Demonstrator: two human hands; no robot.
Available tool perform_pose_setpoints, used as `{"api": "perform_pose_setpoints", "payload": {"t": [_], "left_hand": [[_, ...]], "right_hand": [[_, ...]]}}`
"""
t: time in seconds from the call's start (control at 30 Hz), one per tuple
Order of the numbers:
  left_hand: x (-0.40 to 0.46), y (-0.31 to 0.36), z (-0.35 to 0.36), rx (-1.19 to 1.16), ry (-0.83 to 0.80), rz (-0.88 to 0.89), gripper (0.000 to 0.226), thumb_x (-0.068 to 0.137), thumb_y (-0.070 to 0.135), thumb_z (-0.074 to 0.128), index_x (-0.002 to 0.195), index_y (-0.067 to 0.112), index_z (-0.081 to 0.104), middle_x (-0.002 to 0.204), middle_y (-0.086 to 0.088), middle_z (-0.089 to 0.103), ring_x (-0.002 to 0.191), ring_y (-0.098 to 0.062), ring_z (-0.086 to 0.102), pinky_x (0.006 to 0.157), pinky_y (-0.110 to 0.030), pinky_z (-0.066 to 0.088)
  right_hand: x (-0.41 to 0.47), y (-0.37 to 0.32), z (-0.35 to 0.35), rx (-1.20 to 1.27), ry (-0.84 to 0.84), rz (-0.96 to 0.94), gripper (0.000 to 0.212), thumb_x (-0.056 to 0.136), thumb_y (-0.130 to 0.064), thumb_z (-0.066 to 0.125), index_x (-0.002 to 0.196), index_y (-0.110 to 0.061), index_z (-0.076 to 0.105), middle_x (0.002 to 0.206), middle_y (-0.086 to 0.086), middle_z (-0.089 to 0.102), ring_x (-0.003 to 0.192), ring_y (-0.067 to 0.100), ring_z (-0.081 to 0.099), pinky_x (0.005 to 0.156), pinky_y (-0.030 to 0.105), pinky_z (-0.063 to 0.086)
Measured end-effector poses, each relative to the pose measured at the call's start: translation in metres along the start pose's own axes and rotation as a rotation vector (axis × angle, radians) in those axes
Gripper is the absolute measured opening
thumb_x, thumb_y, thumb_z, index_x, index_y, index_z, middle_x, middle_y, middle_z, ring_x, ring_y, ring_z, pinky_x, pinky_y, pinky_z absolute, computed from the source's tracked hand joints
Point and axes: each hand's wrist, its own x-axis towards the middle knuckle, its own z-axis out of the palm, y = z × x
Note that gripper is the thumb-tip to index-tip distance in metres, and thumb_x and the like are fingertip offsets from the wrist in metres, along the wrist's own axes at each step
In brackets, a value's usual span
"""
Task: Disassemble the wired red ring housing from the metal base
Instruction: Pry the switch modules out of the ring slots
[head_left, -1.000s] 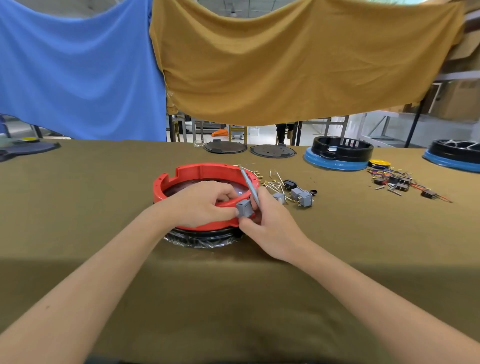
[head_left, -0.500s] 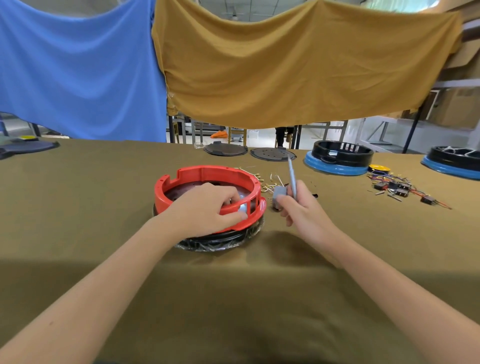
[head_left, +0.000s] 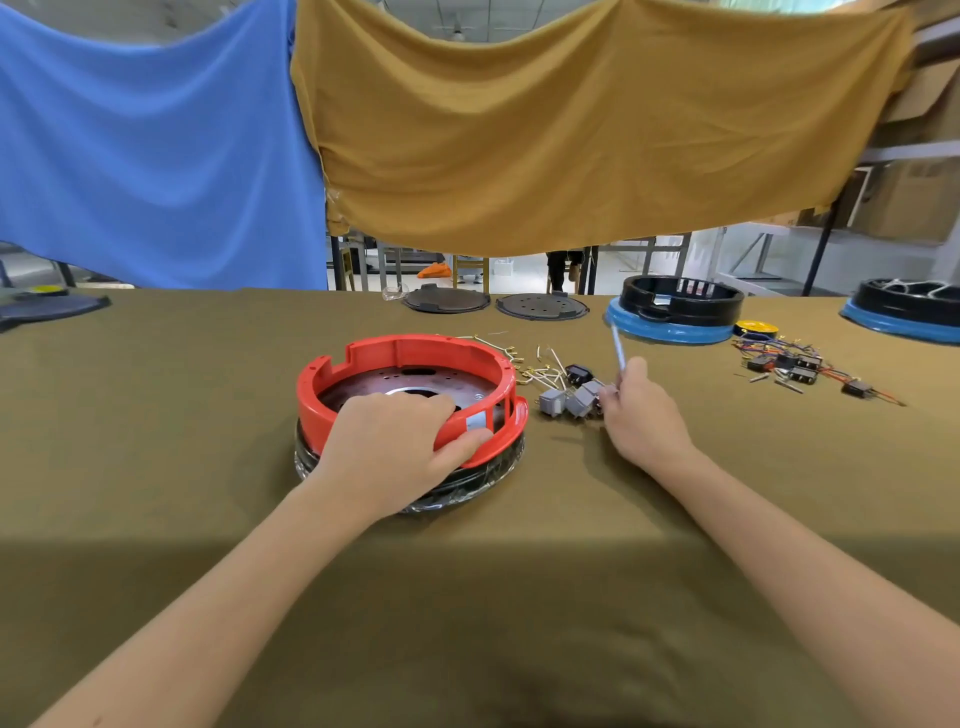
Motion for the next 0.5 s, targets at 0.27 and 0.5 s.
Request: {"api": "perform_pose_setpoints", "payload": {"t": [0.27, 0.5], "left_hand": [[0.007, 0.006, 0.005, 0.009, 0.006, -0.01, 0.049, 0.089, 0.057, 0.056, 0.058, 0.022, 0.041, 0.047, 0.01, 0.036, 0.044, -0.013, 0.034, 0.043, -0.022, 0.01], [0.009, -0.002, 0.007, -0.167, -0.082, -0.018, 0.043, 0.09, 0.064, 0.037, 0.08, 0.024, 0.049, 0.063, 0.01, 0.052, 0.057, -0.009, 0.046, 0.047, -0.022, 0.022]], "right_hand": [[-0.008, -0.004, 0.001, 0.032, -0.108, -0.204, 0.027, 0.093, -0.027, 0.066, 0.088, -0.02, 0.04, 0.08, -0.005, 0.057, 0.066, 0.013, 0.055, 0.059, 0.032, 0.046], [-0.005, -0.001, 0.0, -0.041, 0.01, -0.142, 0.012, 0.096, -0.012, 0.056, 0.093, -0.012, 0.044, 0.084, -0.006, 0.056, 0.075, 0.018, 0.057, 0.066, 0.035, 0.047]]}}
